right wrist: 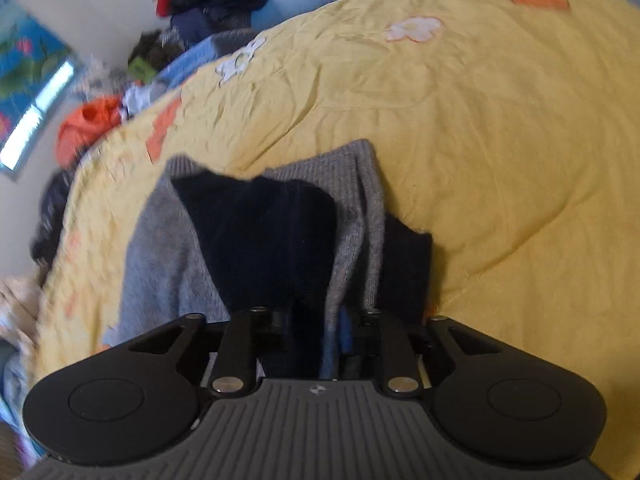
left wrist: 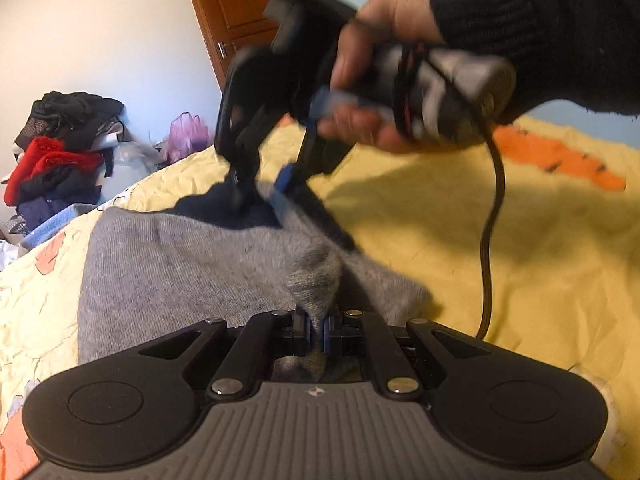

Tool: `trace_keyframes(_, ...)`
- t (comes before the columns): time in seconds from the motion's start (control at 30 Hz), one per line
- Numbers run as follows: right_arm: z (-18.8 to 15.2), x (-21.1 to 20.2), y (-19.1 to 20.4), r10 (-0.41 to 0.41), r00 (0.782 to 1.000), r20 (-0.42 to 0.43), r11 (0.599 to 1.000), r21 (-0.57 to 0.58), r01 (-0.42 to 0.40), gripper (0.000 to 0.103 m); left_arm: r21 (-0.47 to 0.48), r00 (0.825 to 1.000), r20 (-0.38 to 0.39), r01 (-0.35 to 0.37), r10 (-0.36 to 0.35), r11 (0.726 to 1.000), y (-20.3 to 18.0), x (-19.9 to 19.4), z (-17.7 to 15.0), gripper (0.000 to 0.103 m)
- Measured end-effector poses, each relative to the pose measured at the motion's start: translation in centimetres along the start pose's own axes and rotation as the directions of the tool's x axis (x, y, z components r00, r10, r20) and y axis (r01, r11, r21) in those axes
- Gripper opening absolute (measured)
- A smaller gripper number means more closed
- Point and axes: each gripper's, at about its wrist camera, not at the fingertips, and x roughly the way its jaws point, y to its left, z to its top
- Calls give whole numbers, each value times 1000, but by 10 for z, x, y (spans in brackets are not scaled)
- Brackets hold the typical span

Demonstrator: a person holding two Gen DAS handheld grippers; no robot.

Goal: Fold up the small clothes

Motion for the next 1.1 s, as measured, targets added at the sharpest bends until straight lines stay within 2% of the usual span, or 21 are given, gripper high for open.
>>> trace_keyframes(0.07, 4, -8, -9, 69, 996, 58, 996, 51, -71, 45, 12, 1000, -2, -5, 5, 1000, -1, 0, 0, 5)
trace_keyframes(0.13, 13, -10, -13, 96, 990, 106, 991, 81, -104, 48, 35, 1000, -5, -15, 15, 999, -3, 2, 1, 5)
trace_keyframes(0.27, 25, 14, -3, 45, 997, 67, 998, 30, -47, 47, 108, 999, 10, -38, 37, 993, -14, 3, 1, 6)
trace_keyframes(0.33, 25, 20, 8, 19, 998, 67, 999, -33, -17, 17, 129, 1000, 8, -29, 28, 991, -17, 2, 2, 6)
trace_keyframes(0.47, 29, -3, 0, 5, 993, 118, 997, -77, 5, 15, 43, 999, -30, 46, -44, 998, -10, 8, 7, 5)
trace_keyframes(0.53, 25, 4, -18, -67, 992, 105, 996, -52, 73, 13, 42, 999, -22, 50, -49, 998, -10, 11, 7, 5)
trace_keyframes(0.57, 21, 3, -25, -42, 992, 120, 998, -36, 47, 14, 51, 998, -24, 52, -51, 997, -9, 11, 8, 5)
trace_keyframes(0.6, 19, 1, -27, -21, 991, 132, 1000, -18, 24, 16, 62, 998, -21, 53, -52, 997, -4, 11, 8, 7)
trace_keyframes(0.67, 22, -3, -24, -32, 989, 141, 999, 26, 29, 40, 109, 999, -1, 46, -46, 993, 1, -6, 5, 8)
trace_keyframes(0.7, 24, -9, -18, -68, 984, 166, 997, 47, 61, 57, 136, 998, 22, 47, -50, 990, 6, -20, 1, 8)
trace_keyframes(0.73, 24, -20, -12, -101, 968, 229, 994, 60, 90, 62, 156, 997, 51, 43, -52, 987, 13, -35, -2, 8)
trace_keyframes(0.77, 22, -32, -3, -93, 949, 302, 996, 37, 86, 62, 181, 994, 95, 30, -48, 983, 21, -51, -6, 9)
trace_keyframes(0.8, 21, -40, 9, -51, 938, 343, 998, -17, 61, 62, 211, 988, 150, 0, -33, 977, 29, -64, -12, 11)
trace_keyframes(0.83, 22, -42, 24, -2, 940, 342, 997, -71, 28, 62, 246, 979, 203, -48, -3, 968, 36, -70, -18, 14)
trace_keyframes(0.87, 23, -39, 40, 52, 948, 315, 993, -113, -16, 63, 272, 973, 229, -100, 36, 957, 42, -68, -22, 28)
trace_keyframes(0.9, 26, -32, 58, 105, 958, 268, 986, -152, -65, 65, 281, 971, 227, -133, 69, 950, 49, -61, -25, 48)
trace_keyframes(0.93, 29, -20, 76, 146, 965, 219, 976, -190, -105, 66, 269, 975, 200, -151, 98, 951, 58, -48, -25, 58)
trace_keyframes(1.0, 36, 12, 111, 197, 973, 116, 956, -243, -165, 67, 210, 987, 107, -143, 122, 967, 74, -19, -28, 58)
trace_keyframes(1.03, 39, 33, 125, 205, 977, 52, 950, -250, -186, 67, 164, 994, 44, -105, 99, 981, 80, -6, -30, 58)
trace_keyframes(1.07, 42, 57, 135, 192, 981, -7, 951, -245, -188, 67, 102, 998, -14, -52, 54, 993, 86, 5, -34, 57)
trace_keyframes(1.1, 43, 82, 140, 152, 986, -68, 958, -234, -164, 68, 39, 999, -13, -38, 39, 999, 89, 9, -38, 57)
